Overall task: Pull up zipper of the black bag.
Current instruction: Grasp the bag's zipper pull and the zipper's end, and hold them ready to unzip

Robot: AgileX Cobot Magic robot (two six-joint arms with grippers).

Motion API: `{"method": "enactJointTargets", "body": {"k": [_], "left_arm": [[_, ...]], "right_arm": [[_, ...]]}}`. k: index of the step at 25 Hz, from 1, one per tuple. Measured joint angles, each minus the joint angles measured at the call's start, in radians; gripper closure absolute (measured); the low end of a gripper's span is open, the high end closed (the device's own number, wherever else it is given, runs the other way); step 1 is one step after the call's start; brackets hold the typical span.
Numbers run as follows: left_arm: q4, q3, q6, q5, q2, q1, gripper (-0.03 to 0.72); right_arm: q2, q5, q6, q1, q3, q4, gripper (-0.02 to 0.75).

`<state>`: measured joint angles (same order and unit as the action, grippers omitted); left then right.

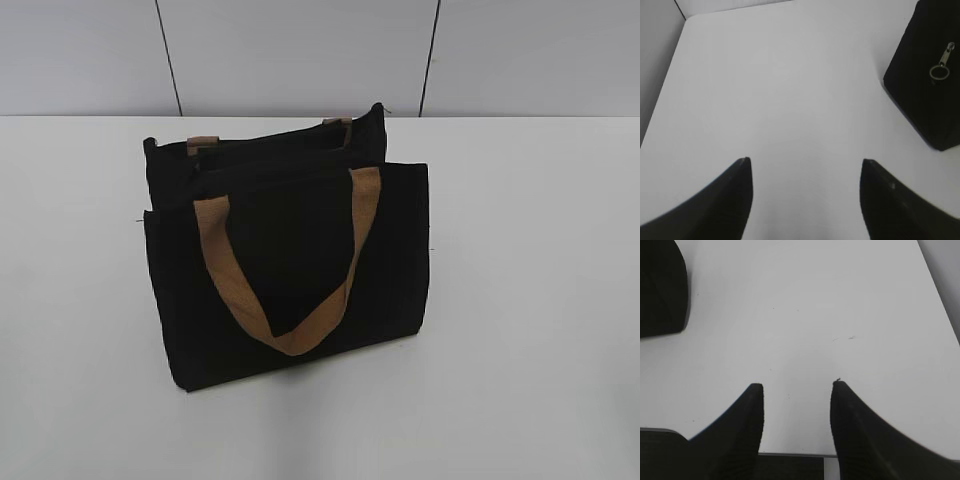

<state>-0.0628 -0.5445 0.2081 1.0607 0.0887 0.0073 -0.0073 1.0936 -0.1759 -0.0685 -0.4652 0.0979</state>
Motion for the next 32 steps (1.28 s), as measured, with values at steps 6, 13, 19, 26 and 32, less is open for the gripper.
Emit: {"method": "enactJointTargets", "body": {"k": [6,13,19,26,32], "left_arm": [[-0.044,-0.027,0.002,-0.194,0.000,0.000,0.179],[-0.091,-0.019,0.002,-0.454,0.072,0.000,0.179],[-0.100,0.107,0.002,-0.775,0.199,0.000,0.179],[-0.144,0.230,0.002,-1.116,0.367,0.000,0.179],[-0.156,0.241,-0.062,-1.346,0.660,0.000,0.181]], "right_arm": [[0.000,0.000,0.000,0.000,0.000,0.000,0.398],[0.000,0.000,0.000,0.000,0.000,0.000,0.398],[0.000,0.000,0.000,0.000,0.000,0.000,0.398],[0.000,0.000,0.000,0.000,0.000,0.000,0.398],[0.000,0.000,0.000,0.000,0.000,0.000,0.398]]}}
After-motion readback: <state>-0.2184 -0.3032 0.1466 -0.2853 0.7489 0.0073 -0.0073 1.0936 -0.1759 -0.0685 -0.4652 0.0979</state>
